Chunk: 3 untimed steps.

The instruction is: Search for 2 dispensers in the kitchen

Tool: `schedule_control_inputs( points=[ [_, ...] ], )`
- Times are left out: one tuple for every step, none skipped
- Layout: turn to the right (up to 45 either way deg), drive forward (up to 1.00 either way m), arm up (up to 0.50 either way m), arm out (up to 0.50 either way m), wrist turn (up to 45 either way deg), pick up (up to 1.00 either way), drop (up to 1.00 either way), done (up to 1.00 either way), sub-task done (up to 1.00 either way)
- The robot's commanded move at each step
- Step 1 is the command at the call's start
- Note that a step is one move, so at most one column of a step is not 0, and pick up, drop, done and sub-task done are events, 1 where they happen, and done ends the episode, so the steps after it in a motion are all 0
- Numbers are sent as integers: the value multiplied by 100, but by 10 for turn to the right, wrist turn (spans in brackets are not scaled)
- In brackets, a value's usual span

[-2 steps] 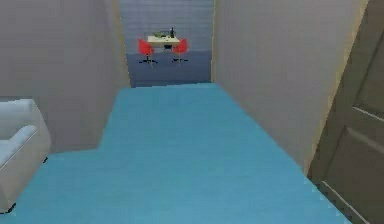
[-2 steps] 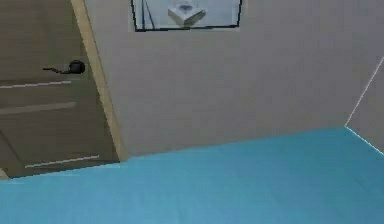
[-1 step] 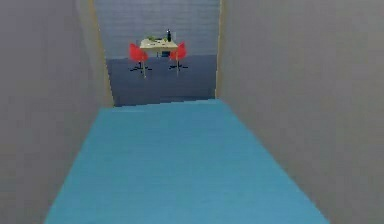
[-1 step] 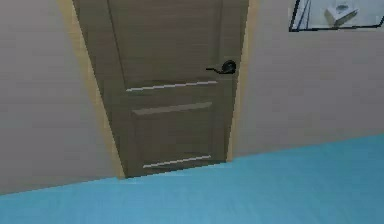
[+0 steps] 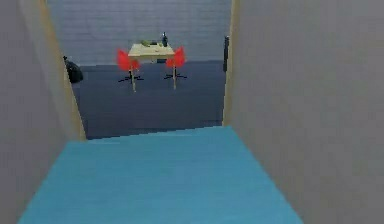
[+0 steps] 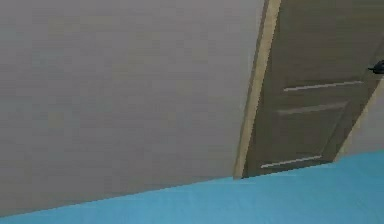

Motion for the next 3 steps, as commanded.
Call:
schedule_control_inputs(
  points=[
    [-30,0,0,0,0,0,0,0,0],
    [0,100,0,0,0,0,0,0,0],
    [0,100,0,0,0,0,0,0,0]
  ],
)
